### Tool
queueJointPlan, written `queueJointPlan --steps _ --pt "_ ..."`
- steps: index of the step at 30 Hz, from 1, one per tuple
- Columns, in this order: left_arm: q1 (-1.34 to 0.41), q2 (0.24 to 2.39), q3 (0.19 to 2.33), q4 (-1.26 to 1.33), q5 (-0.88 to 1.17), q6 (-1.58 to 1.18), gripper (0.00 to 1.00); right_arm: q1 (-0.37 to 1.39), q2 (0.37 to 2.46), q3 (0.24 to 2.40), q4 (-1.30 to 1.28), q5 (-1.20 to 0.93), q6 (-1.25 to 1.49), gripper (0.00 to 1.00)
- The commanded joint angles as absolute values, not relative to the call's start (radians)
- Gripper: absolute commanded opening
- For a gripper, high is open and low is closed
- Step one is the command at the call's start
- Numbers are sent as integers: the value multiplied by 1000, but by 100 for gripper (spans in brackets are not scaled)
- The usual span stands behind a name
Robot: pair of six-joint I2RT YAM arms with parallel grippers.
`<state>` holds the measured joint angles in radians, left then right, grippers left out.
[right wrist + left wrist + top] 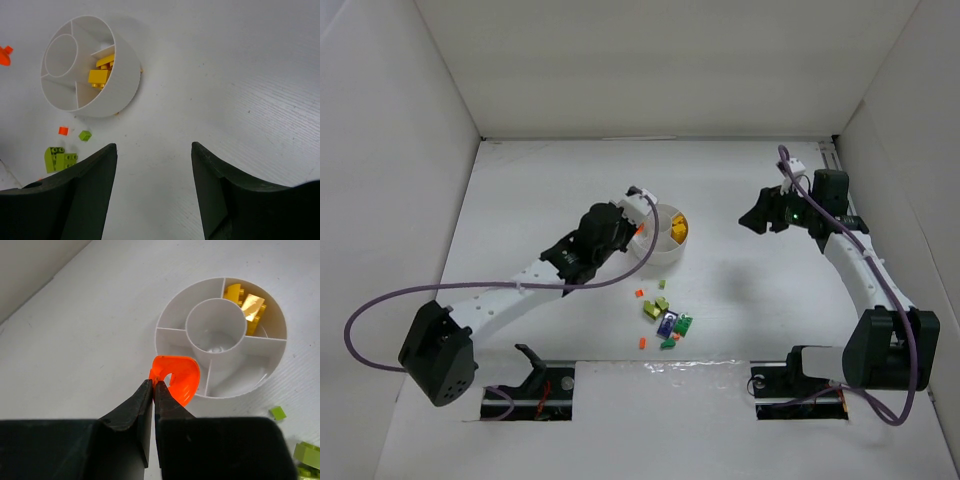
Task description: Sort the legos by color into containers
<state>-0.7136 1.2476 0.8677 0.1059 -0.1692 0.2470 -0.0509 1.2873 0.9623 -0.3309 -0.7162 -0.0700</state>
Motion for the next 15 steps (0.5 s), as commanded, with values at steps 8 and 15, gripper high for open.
queueJointPlan --steps 8,15 --pt "-840 1206 744 339 -193 512 0 -44 1226 966 -270 -704 -49 66" --pt "-854 1216 693 437 -178 633 0 -44 1226 966 -279 -704 -49 66"
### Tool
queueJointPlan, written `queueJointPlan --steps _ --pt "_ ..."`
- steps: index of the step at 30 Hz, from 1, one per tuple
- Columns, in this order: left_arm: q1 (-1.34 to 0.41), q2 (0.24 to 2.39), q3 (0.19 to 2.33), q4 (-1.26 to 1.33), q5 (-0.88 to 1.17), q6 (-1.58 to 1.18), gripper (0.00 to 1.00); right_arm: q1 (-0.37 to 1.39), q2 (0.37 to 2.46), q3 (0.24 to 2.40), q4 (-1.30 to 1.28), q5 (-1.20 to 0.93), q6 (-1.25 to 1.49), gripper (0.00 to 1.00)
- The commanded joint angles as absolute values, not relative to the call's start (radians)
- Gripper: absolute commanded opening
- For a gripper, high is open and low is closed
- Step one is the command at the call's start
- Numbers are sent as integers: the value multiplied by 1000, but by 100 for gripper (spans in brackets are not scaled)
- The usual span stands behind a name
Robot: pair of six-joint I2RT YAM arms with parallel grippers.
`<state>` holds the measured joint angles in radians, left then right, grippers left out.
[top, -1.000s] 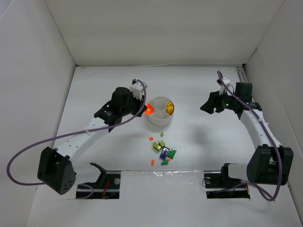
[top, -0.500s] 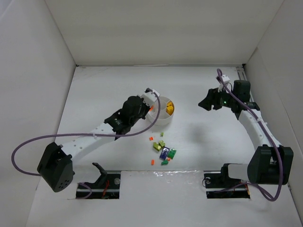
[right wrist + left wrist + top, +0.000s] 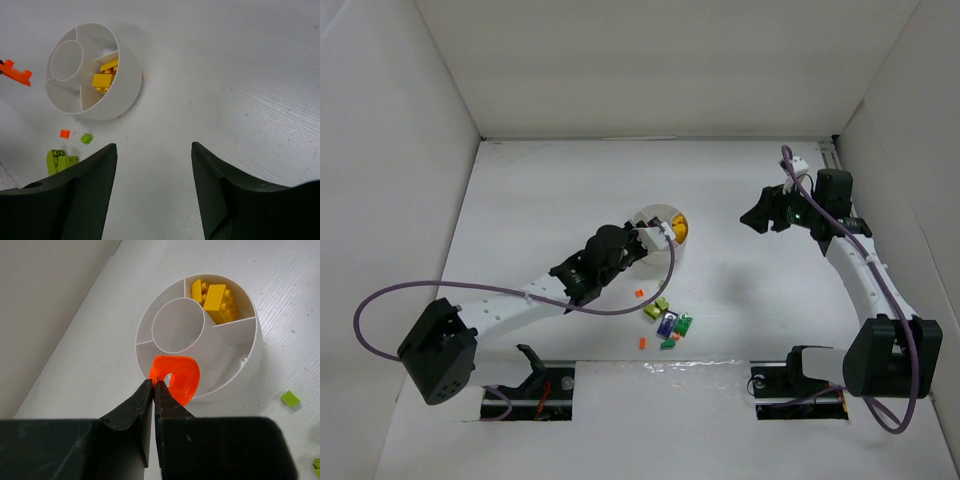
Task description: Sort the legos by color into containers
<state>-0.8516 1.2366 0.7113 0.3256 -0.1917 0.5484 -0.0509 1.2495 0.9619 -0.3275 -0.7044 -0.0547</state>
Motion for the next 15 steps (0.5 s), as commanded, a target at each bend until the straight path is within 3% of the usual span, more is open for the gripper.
queueJointPlan --steps 1,15 --pt "-854 1216 680 460 -166 646 0 -44 1235 966 -270 -704 -49 66" --pt "-873 1285 664 580 -130 640 0 -44 1253 985 -270 -713 -40 66"
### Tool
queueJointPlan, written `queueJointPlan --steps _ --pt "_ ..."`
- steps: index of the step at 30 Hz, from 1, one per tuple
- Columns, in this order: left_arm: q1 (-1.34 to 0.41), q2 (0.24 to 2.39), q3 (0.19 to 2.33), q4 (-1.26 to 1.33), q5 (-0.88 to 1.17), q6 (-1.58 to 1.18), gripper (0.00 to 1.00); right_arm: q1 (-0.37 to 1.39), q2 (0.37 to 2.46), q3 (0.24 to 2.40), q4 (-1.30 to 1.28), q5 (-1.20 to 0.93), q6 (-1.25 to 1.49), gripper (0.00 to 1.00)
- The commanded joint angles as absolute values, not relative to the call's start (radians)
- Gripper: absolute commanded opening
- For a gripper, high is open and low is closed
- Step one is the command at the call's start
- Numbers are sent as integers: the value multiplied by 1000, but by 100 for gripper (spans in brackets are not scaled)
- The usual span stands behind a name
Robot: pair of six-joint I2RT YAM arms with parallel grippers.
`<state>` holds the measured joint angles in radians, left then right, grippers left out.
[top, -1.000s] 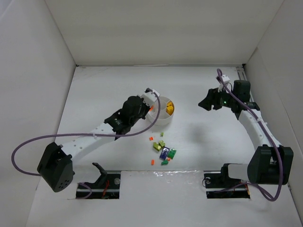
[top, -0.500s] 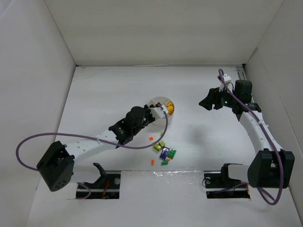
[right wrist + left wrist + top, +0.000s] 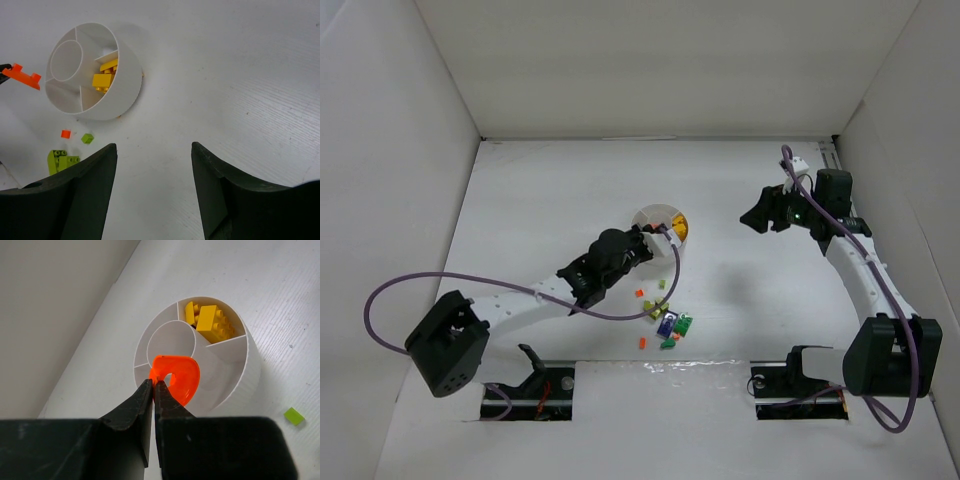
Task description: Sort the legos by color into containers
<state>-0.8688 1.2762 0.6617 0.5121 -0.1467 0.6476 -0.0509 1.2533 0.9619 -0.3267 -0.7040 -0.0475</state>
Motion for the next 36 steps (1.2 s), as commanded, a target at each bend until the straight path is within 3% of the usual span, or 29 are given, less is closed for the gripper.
queueJointPlan --steps 1,18,26,36 --pt "-873 1299 664 589 -130 640 0 -44 1253 985 -270 -713 -40 66" --pt "-873 1384 683 629 -110 640 4 -54 1272 985 -252 -713 -31 66" --pt "-873 1394 692 638 -129 630 29 -54 1272 985 -252 -713 -40 66" --pt "-873 1313 775 576 -189 551 28 -54 1272 985 -252 -723 -40 66"
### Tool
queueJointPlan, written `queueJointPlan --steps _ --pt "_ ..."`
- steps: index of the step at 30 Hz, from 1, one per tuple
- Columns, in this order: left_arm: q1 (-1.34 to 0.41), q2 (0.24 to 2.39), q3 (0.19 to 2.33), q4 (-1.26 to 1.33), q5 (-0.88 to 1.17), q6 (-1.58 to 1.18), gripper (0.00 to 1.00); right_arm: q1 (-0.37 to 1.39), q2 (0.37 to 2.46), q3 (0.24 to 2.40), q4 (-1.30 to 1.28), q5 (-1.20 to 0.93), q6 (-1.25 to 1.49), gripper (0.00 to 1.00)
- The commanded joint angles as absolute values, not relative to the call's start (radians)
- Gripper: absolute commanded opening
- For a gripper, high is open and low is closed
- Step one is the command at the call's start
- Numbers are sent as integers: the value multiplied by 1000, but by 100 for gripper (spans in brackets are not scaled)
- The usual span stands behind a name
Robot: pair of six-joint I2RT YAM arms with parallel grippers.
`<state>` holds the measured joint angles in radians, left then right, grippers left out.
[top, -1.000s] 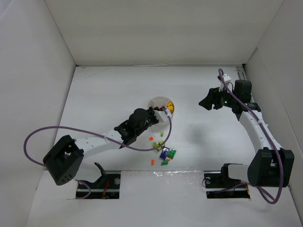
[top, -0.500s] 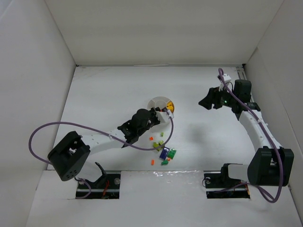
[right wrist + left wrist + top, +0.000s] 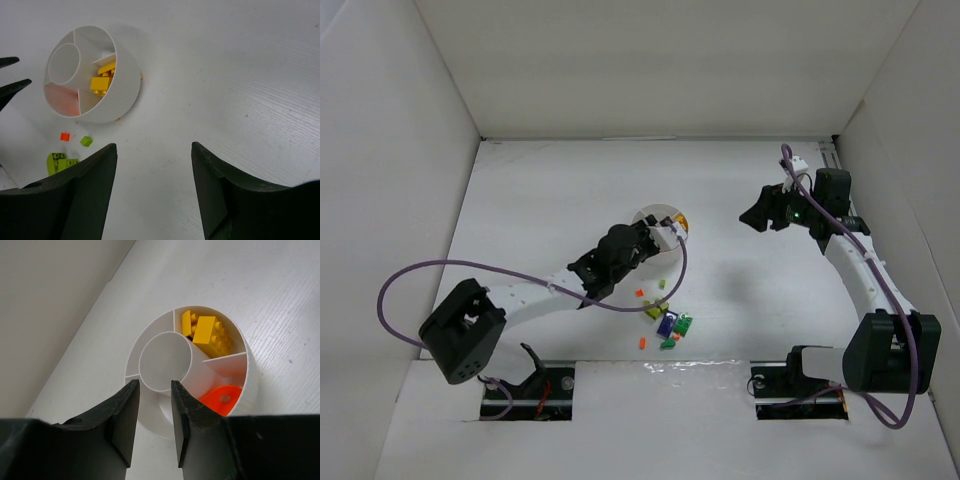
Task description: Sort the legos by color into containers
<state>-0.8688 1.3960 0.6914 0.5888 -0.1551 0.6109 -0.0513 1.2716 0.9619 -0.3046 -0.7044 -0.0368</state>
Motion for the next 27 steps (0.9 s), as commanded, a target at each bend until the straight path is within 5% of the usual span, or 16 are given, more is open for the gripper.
queueJointPlan --steps 1,9,14,19,27 --pt "-873 1296 790 533 -180 526 28 -54 1272 985 -252 -723 -40 66" --pt "-801 1086 888 -44 168 259 29 -54 1262 976 -281 -733 -49 66" --pt "-801 1000 847 -334 405 340 44 -44 1253 954 -281 -733 -49 66" --pt "-801 1000 827 -379 471 414 56 -44 1253 954 -281 -733 -49 66" --pt "-756 1104 786 -440 459 767 58 -44 1262 973 -290 -733 -58 67"
